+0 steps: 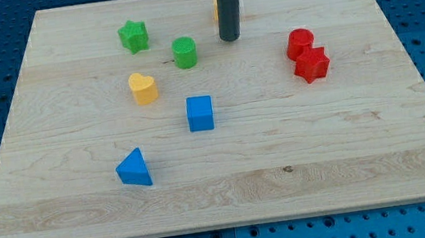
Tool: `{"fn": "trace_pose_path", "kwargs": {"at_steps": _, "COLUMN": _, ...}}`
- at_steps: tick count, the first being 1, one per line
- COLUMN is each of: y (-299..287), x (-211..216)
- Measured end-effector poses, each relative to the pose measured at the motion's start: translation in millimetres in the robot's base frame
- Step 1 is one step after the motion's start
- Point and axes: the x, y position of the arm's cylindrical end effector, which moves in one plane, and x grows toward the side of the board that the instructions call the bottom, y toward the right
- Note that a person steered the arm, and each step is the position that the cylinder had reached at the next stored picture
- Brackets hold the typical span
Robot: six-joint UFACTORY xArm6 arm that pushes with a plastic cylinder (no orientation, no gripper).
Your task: Move the yellow hexagon right to the red circle
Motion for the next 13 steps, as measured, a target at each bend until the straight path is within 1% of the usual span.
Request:
{"fn": "trace_pose_path", "kwargs": {"at_steps": 2, "y": -17.6, "x": -10.3}}
{"fn": "trace_pose_path", "kwargs": {"at_steps": 4, "y": -41.5, "x": -32.5}}
{"fn": "trace_pose_path", "kwargs": {"at_steps": 6, "y": -49.5, "x": -68.7}}
{"fn": "trace_pose_path", "kwargs": {"at_steps": 10, "y": -29.6, "x": -72.0}}
{"fn": "trace_pose_path", "kwargs": {"at_steps": 13, "y": -1.1, "x": -68.9}}
